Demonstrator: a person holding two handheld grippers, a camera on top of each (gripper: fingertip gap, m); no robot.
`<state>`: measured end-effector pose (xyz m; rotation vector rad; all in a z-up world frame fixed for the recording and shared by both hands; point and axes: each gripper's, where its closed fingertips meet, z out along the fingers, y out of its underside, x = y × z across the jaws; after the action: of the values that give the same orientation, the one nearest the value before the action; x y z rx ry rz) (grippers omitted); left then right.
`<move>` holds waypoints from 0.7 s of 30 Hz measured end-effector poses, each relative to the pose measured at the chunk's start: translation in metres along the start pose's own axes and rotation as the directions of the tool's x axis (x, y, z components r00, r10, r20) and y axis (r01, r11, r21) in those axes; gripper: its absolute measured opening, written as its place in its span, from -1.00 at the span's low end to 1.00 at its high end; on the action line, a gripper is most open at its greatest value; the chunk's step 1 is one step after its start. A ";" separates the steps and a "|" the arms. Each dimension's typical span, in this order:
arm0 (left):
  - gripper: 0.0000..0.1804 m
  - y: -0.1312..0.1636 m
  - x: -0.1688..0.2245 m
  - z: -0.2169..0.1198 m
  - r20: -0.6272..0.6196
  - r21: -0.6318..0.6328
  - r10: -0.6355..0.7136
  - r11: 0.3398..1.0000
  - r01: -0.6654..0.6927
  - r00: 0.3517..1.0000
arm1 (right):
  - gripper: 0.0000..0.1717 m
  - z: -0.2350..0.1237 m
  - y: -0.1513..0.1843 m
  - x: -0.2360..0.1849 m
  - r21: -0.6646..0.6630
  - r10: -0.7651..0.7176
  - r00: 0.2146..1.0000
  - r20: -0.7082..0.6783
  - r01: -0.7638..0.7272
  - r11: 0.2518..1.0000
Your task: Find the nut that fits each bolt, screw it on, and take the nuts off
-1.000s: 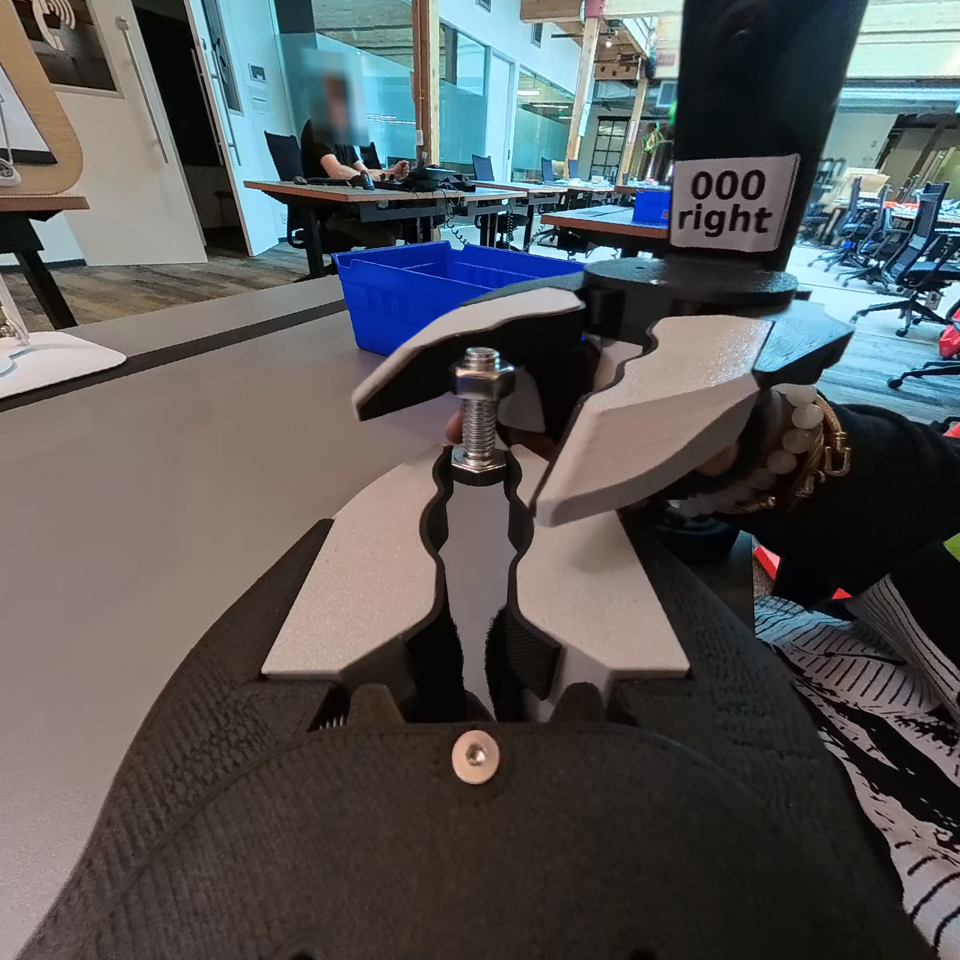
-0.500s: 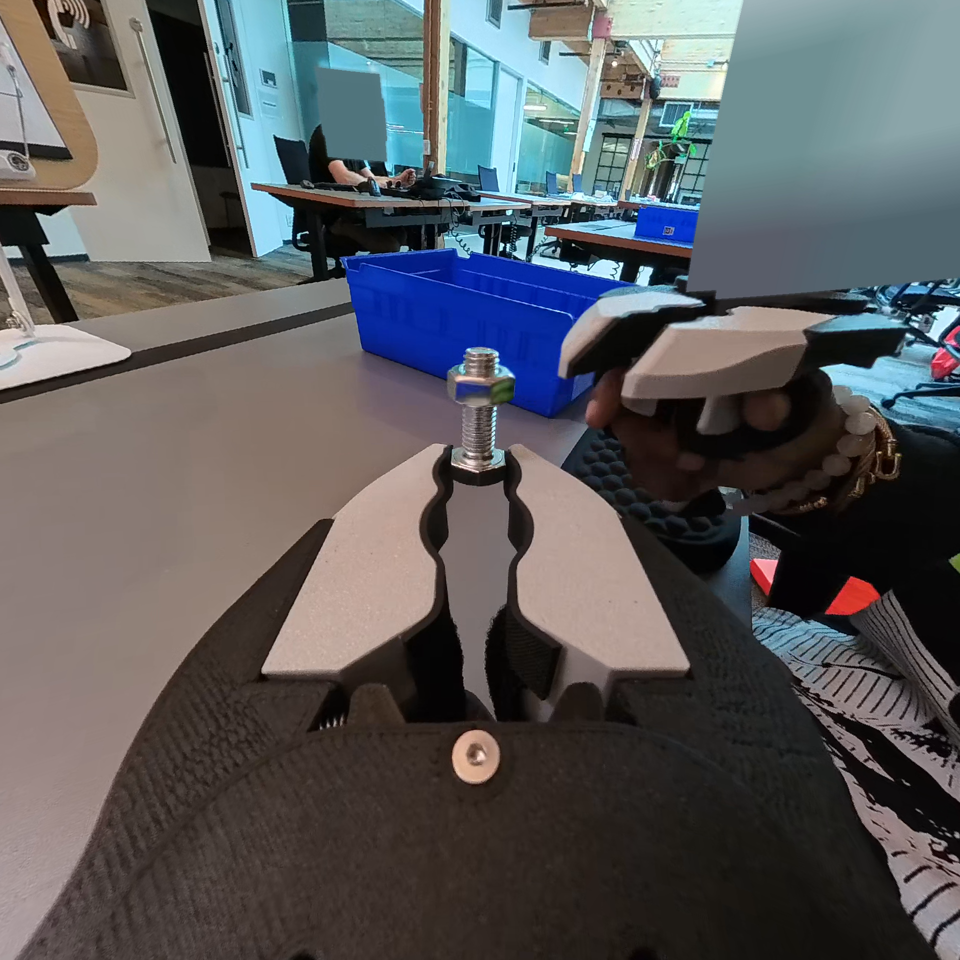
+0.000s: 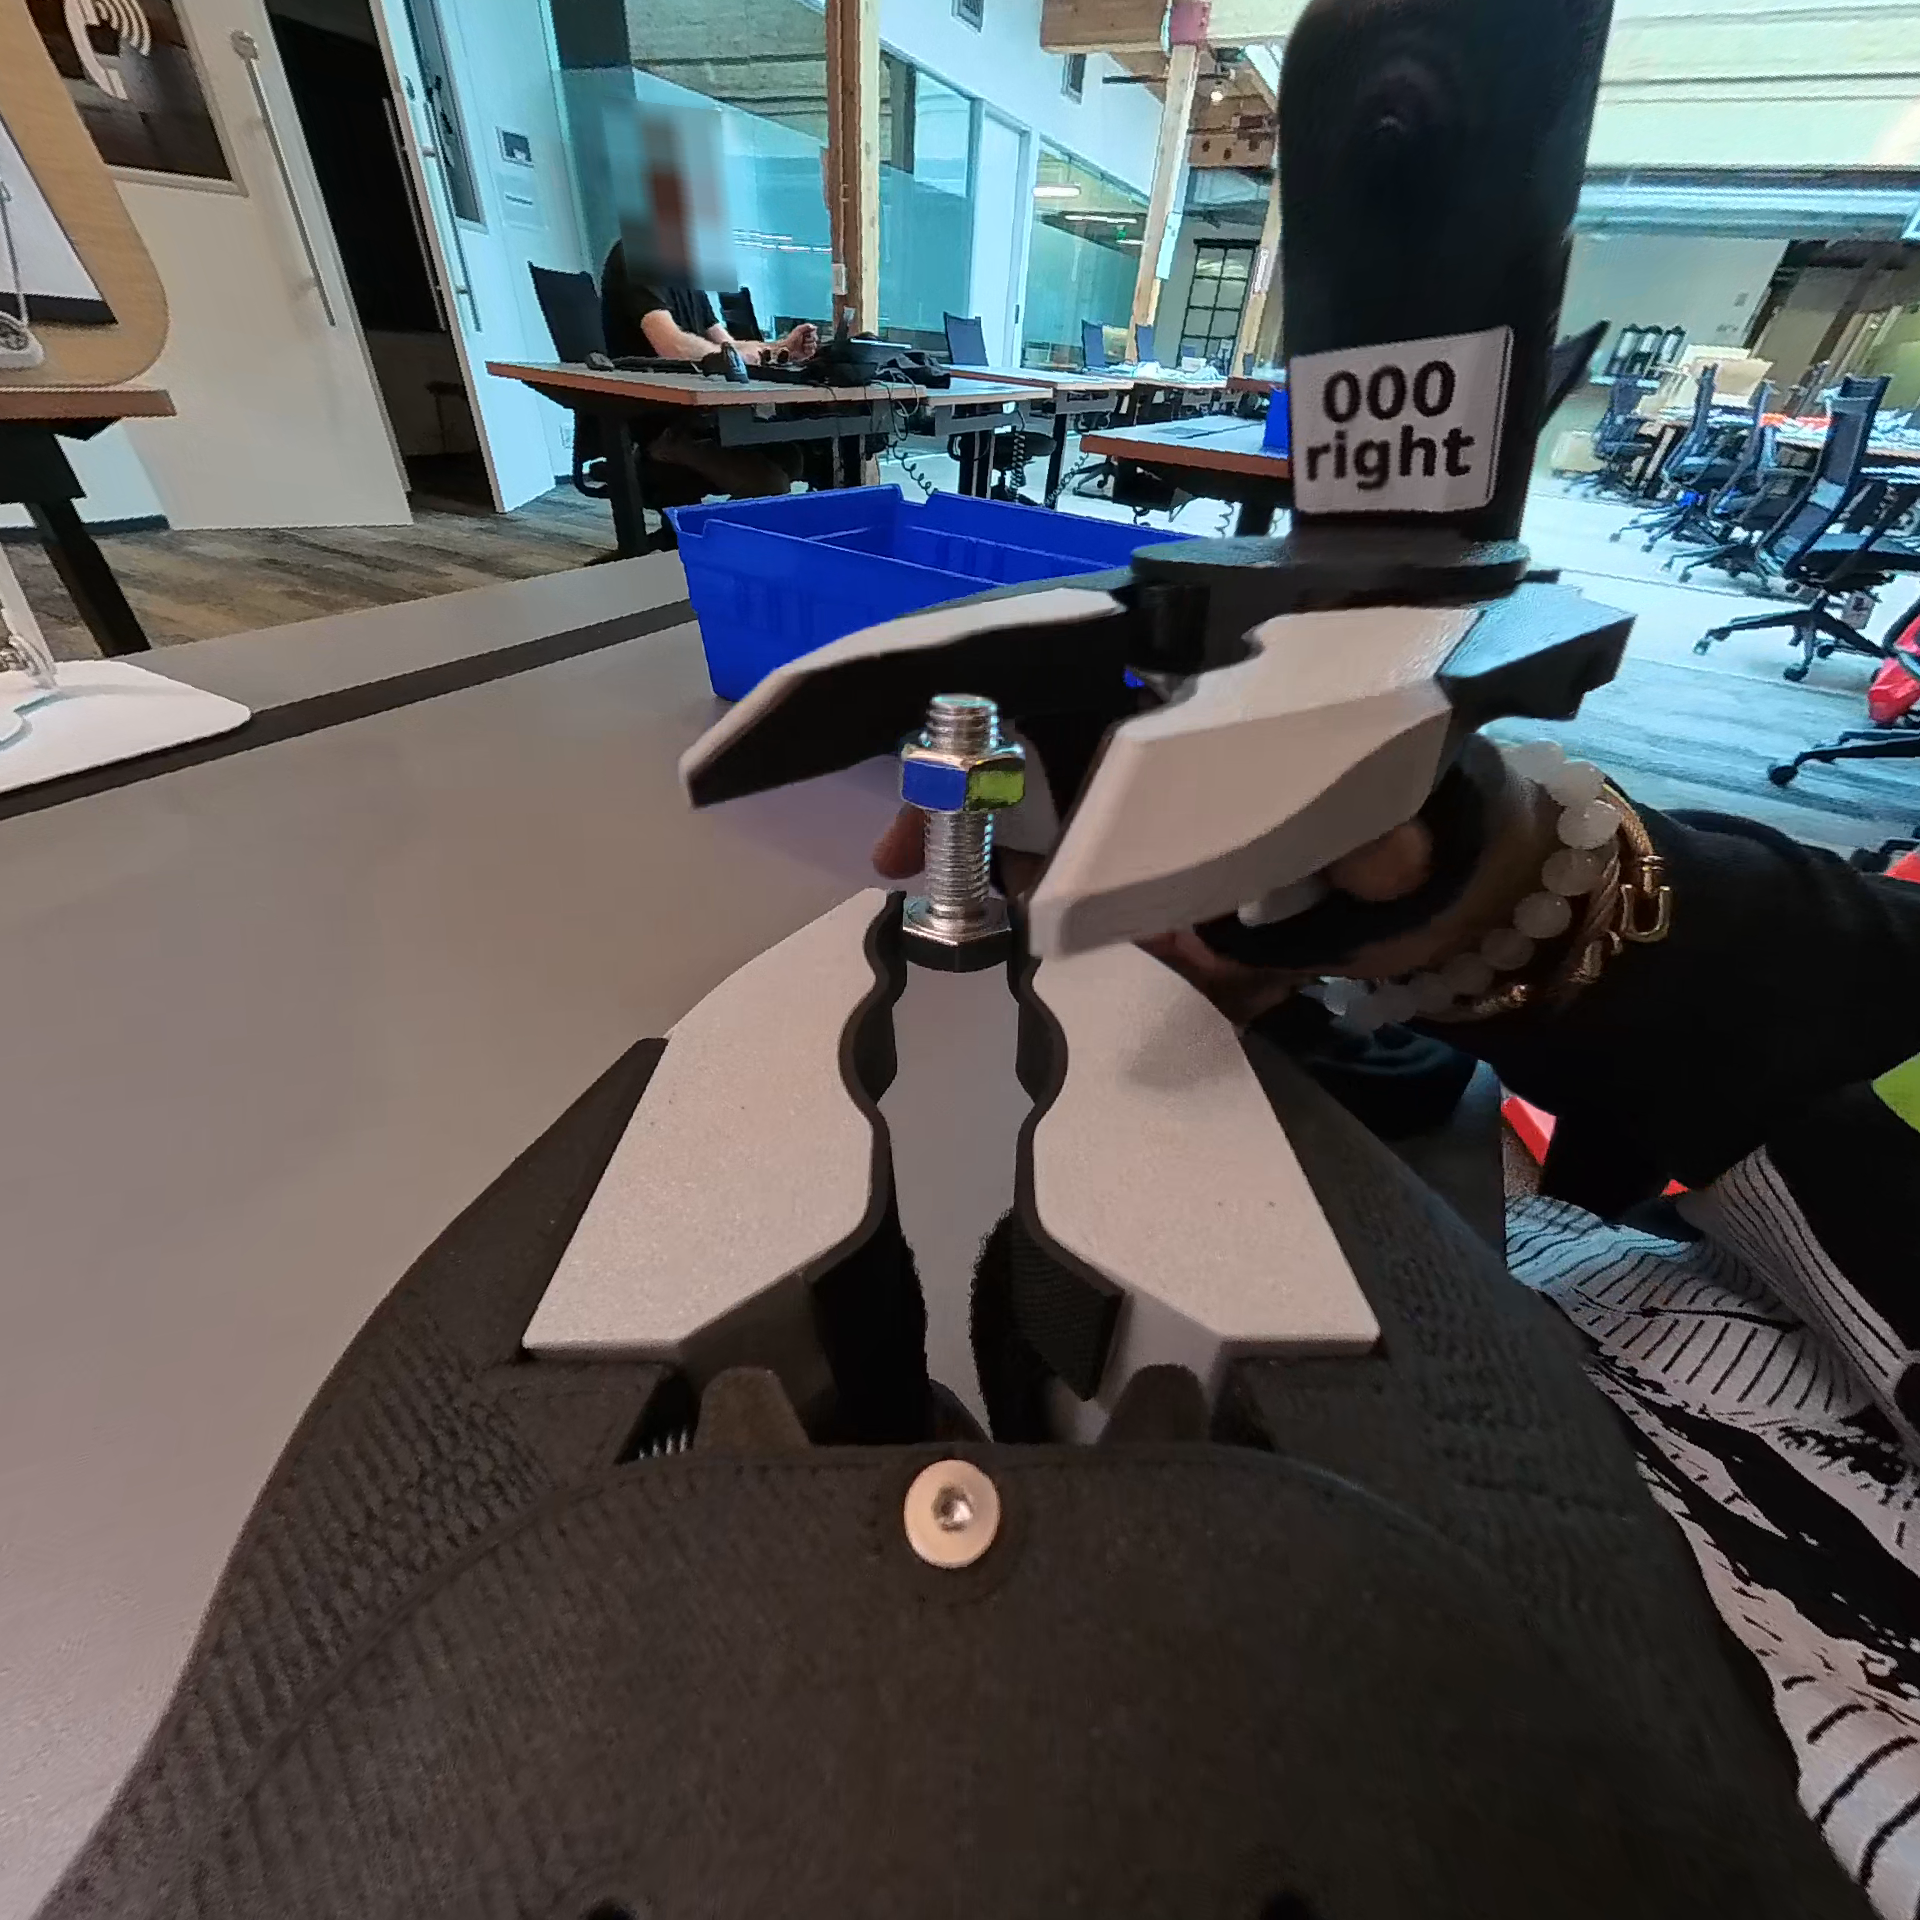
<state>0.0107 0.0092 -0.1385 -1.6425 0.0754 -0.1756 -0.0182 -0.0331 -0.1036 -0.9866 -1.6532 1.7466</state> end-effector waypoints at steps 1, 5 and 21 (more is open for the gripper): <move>-0.79 0.000 0.000 0.000 -0.001 -0.002 0.003 1.000 -0.003 1.000 | -0.33 0.003 0.001 0.000 -0.017 -0.008 1.000 0.002 0.008 1.000; -0.79 0.001 0.001 0.001 -0.001 -0.006 0.006 1.000 -0.006 1.000 | -0.41 0.007 0.005 -0.003 -0.066 -0.039 0.999 0.001 0.039 0.997; -0.79 -0.001 -0.004 -0.001 0.017 0.007 -0.024 1.000 0.024 1.000 | -0.77 -0.035 0.008 -0.017 -0.056 -0.050 0.998 -0.045 0.047 0.997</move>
<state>0.0063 0.0091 -0.1382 -1.6380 0.0421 -0.1797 0.0203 -0.0262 -0.1080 -0.9954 -1.6898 1.6430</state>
